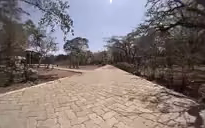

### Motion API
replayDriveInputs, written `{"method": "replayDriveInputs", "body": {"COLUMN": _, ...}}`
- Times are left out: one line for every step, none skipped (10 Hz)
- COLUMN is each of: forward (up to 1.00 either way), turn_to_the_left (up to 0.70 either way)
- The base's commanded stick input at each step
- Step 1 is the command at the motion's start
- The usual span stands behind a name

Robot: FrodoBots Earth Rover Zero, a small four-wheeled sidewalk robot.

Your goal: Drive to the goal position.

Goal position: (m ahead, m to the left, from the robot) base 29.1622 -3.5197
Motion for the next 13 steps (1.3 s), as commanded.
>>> {"method": "replayDriveInputs", "body": {"forward": 1.0, "turn_to_the_left": 0.0}}
{"method": "replayDriveInputs", "body": {"forward": 1.0, "turn_to_the_left": 0.0}}
{"method": "replayDriveInputs", "body": {"forward": 1.0, "turn_to_the_left": 0.0}}
{"method": "replayDriveInputs", "body": {"forward": 1.0, "turn_to_the_left": 0.0}}
{"method": "replayDriveInputs", "body": {"forward": 1.0, "turn_to_the_left": 0.0}}
{"method": "replayDriveInputs", "body": {"forward": 1.0, "turn_to_the_left": 0.0}}
{"method": "replayDriveInputs", "body": {"forward": 1.0, "turn_to_the_left": 0.0}}
{"method": "replayDriveInputs", "body": {"forward": 1.0, "turn_to_the_left": 0.0}}
{"method": "replayDriveInputs", "body": {"forward": 1.0, "turn_to_the_left": 0.0}}
{"method": "replayDriveInputs", "body": {"forward": 1.0, "turn_to_the_left": 0.0}}
{"method": "replayDriveInputs", "body": {"forward": 1.0, "turn_to_the_left": 0.0}}
{"method": "replayDriveInputs", "body": {"forward": 1.0, "turn_to_the_left": 0.0}}
{"method": "replayDriveInputs", "body": {"forward": 1.0, "turn_to_the_left": 0.0}}
